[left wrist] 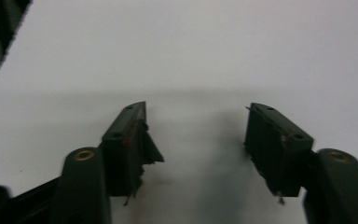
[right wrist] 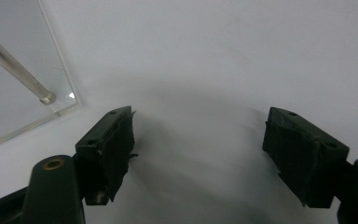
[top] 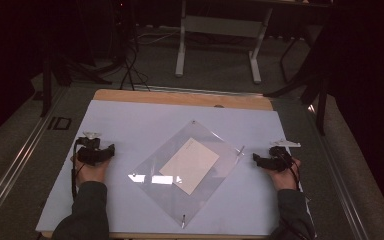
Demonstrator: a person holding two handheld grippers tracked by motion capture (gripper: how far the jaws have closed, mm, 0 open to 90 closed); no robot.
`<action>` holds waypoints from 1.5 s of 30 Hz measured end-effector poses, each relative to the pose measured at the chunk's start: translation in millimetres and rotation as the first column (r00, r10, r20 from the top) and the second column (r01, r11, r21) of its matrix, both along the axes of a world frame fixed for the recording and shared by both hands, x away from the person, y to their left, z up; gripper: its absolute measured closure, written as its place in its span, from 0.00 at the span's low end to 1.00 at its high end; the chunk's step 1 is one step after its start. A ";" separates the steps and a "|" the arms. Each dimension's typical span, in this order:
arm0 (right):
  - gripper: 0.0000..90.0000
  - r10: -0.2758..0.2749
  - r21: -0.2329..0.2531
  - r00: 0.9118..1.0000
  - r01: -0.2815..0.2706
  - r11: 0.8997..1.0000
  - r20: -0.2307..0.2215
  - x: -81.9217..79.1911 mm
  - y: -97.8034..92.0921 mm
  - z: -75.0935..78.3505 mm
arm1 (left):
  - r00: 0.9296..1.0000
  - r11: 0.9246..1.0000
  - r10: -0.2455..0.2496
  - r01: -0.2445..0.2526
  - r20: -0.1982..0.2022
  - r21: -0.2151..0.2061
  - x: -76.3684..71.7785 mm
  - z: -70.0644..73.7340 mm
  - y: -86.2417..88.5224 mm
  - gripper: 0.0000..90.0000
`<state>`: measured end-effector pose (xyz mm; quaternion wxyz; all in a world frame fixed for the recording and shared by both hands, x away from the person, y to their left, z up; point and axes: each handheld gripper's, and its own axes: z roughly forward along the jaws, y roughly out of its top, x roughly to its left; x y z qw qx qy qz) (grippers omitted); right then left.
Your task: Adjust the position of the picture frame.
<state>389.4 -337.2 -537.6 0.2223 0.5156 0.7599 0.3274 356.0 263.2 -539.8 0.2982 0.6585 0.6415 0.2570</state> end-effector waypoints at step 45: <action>0.69 0.294 0.055 0.949 -0.301 0.952 0.116 -8.9 40.7 17.8 | 0.868 0.865 -0.480 0.493 0.128 -0.096 -46.6 25.6 -40.6 0.59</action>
